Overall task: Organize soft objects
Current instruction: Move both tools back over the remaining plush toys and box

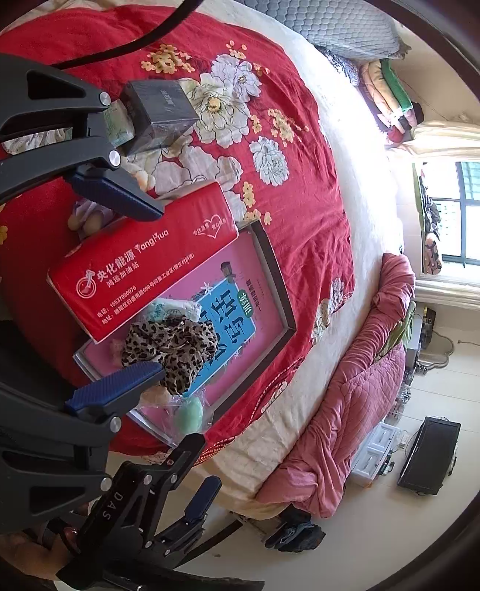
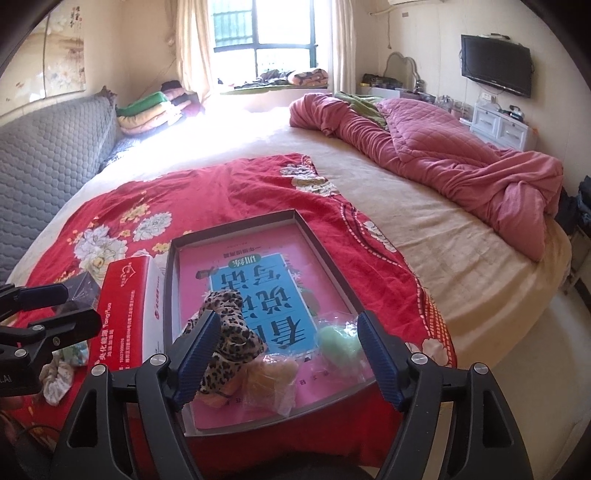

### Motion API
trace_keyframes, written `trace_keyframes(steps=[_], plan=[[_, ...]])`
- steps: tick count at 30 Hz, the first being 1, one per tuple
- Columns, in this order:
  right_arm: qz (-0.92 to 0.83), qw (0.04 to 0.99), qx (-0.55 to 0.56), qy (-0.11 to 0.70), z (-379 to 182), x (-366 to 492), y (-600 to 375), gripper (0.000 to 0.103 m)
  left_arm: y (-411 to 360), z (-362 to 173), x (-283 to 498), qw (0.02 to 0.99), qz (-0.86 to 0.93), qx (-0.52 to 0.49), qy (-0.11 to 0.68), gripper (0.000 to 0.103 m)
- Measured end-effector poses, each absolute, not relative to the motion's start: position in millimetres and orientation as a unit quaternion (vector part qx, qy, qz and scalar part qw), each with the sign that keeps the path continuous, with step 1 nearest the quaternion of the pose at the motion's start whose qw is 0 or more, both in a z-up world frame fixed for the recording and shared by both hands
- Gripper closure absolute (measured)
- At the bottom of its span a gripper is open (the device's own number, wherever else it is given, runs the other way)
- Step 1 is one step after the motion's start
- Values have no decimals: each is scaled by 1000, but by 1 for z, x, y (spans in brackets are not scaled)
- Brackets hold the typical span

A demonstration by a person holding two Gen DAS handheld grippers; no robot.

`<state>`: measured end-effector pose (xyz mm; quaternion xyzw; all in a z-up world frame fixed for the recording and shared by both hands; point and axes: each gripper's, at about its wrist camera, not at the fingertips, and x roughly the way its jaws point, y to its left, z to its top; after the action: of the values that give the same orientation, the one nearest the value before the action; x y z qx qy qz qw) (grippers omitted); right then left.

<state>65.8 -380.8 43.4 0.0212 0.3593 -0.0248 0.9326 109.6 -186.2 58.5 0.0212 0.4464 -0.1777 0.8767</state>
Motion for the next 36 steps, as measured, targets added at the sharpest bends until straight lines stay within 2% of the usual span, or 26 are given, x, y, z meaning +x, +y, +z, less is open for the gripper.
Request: trace_keyframes(steps=[23,36], plan=[[31,948,-4,317,101,43,-327,25,-112,84,67,899,-128,6,419,25],[74,946,-20,316,107,36,-289,25,-79,90,49,905,-100,0,413,25]])
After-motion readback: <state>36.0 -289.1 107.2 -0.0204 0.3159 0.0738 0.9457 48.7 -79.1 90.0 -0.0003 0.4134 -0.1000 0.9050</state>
